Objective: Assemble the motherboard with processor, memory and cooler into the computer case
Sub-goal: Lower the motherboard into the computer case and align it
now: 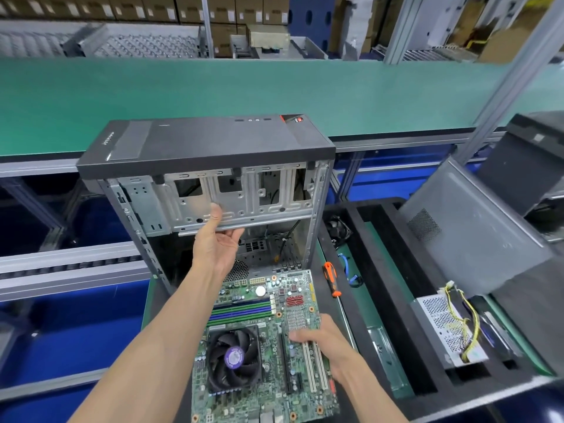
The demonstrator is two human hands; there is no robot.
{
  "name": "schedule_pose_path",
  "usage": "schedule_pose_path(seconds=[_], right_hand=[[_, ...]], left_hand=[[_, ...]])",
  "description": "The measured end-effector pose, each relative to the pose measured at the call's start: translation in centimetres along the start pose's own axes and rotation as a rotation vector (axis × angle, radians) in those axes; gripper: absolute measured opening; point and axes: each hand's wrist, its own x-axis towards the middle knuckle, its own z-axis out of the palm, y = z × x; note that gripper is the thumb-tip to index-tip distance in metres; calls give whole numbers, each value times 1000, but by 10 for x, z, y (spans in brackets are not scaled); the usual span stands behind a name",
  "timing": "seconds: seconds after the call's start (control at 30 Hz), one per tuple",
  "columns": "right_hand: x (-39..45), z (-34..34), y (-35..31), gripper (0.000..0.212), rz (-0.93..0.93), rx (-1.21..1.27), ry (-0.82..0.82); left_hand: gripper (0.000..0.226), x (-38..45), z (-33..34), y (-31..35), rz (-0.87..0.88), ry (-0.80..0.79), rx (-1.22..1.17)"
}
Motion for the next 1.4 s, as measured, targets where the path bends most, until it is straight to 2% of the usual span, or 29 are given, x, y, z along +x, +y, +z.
schedule_pose_path(seconds=[0.07,0.2,0.33,0.5,0.63,0.73,0.87,1.07,1.2,1.4], right_hand=[[0,-2,-4,115,-8,0,0],[-7,-4,-15,124,-36,-29,-9],[-17,-9,-19,123,-54,-29,-3],[-32,-16,-22,124,-85,-30,-16],[-44,-18,-24,133,-74,-42,-17],[-53,-17,-24,141,-50,-39,-9],[-60,-14,-29,134,-18,-39,-6],[-59,-7,-45,125,3,-43,14],[-55,-2,-53,121,22,-25,35],[-50,-1,-59,120,43,-16,43]], left_hand=[[42,-3,6,-2,8,11,-7],[47,-9,18,3,37,43,-7],[52,-15,26,15,60,53,-31],[35,-21,28,19,68,92,-28],[29,-14,12,15,-7,230,-28],[41,-12,-2,10,-55,298,-4],[39,-10,-12,9,-96,317,-15],[19,-7,-11,9,-194,285,-54],[43,3,-19,3,-240,338,-40],[43,15,-29,3,-280,379,27]])
